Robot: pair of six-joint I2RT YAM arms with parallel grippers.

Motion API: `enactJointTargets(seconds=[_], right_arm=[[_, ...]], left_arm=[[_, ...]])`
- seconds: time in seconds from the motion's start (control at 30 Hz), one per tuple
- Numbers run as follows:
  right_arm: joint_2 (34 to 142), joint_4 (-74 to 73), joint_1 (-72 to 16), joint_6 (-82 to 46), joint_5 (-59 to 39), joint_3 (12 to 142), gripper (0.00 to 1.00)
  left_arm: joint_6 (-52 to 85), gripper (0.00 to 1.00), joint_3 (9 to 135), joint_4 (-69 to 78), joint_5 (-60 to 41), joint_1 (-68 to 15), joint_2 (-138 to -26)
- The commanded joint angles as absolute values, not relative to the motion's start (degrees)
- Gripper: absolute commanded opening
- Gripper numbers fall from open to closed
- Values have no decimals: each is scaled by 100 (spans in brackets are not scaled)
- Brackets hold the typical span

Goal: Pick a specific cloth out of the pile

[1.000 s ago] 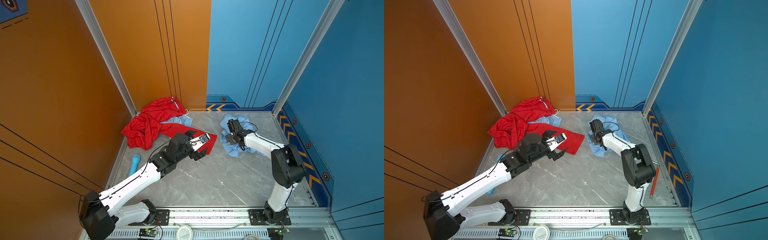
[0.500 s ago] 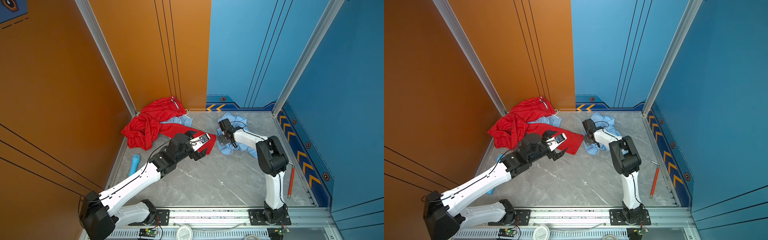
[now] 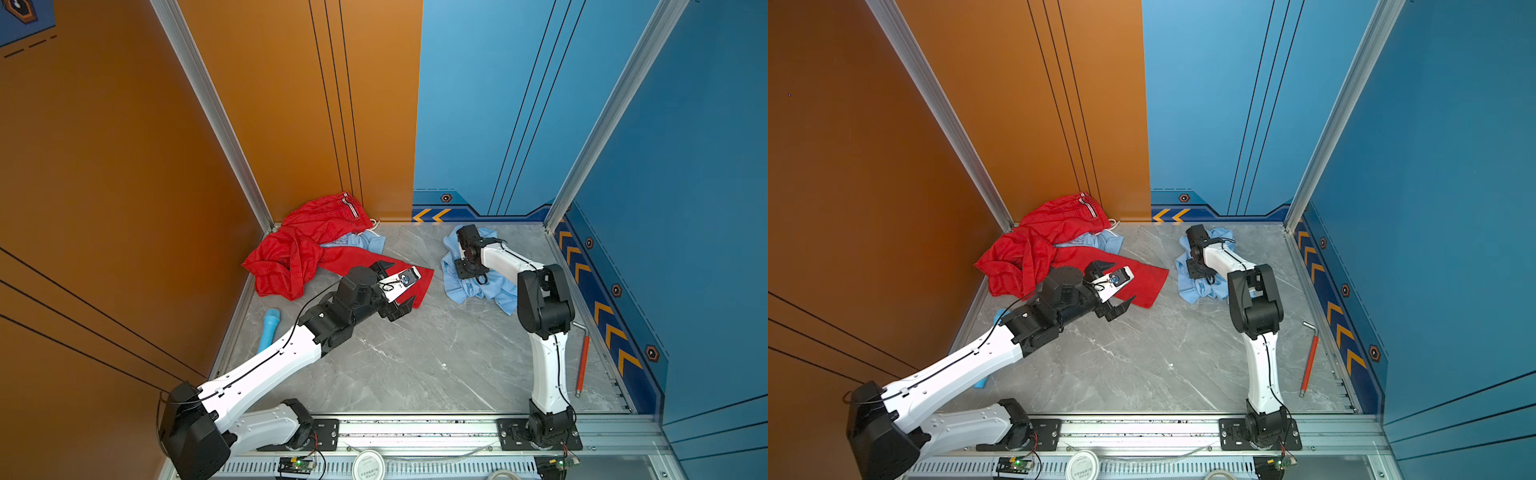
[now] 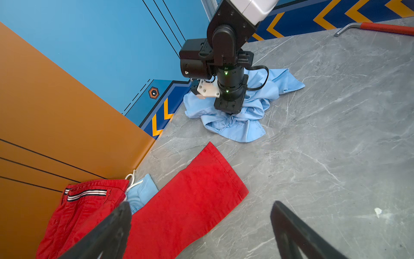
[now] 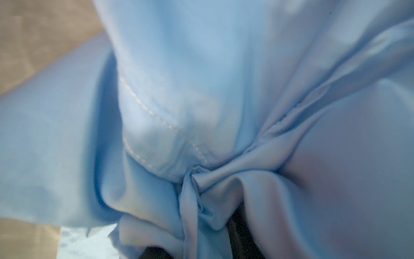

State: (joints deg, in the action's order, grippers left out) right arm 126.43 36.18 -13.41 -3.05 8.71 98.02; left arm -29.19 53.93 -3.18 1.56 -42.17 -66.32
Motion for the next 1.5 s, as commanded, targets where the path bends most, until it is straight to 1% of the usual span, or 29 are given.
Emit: enactJointTargets(seconds=[0.0, 0.13, 0.3, 0.47, 0.6, 0.67, 0.7, 0.8, 0.83, 0.9, 0.93, 1.1, 1.23, 1.37, 1.43, 1.47], right_arm=[[12854, 4087, -868, -536, 912, 9952, 1], [12676, 4096, -392, -494, 698, 10089, 0], [12428, 4096, -198, -334, 796, 10210, 0], [12814, 4307, -88, -319, 645, 10612, 0], [12878, 4324, -123, -399, 519, 10437, 0], [12824, 4268, -141, -452, 561, 10329, 23], [12754, 4210, -154, -463, 608, 10148, 31], [12470, 4061, -189, -543, 794, 9901, 54], [12396, 4061, -200, -566, 822, 9877, 59], [12197, 4065, -226, -588, 879, 9848, 74], [12113, 4062, -245, -593, 896, 9829, 78], [11510, 4135, -349, -654, 880, 9749, 88], [11105, 4166, -387, -728, 752, 9677, 91], [10850, 4190, -347, -802, 283, 9655, 92], [10656, 4122, -325, -801, -22, 9565, 99], [10436, 3897, -334, -814, -114, 9356, 100]], left_arm=[[-3031, 98, 5336, -266, 294, -4292, -6557], [-3025, 98, 5335, -265, 306, -4294, -6548], [-3015, 98, 5339, -268, 299, -4294, -6565], [-3005, 98, 5344, -268, 333, -4298, -6557], [-3014, 98, 5335, -261, 409, -4295, -6561], [-3010, 98, 5343, -258, 422, -4295, -6574], [-3006, 98, 5344, -258, 425, -4292, -6575], [-2963, 98, 5361, -271, 424, -4280, -6552], [-2943, 98, 5374, -272, 431, -4273, -6541], [-2918, 98, 5373, -258, 423, -4261, -6513], [-2918, 98, 5378, -260, 431, -4254, -6507], [-2925, 98, 5378, -257, 465, -4245, -6464], [-2918, 98, 5371, -256, 474, -4243, -6435], [-2874, 98, 5375, -232, 483, -4210, -6416], [-2791, 98, 5382, -199, 599, -4185, -6412], [-2669, 98, 5416, -172, 857, -4159, -6431]])
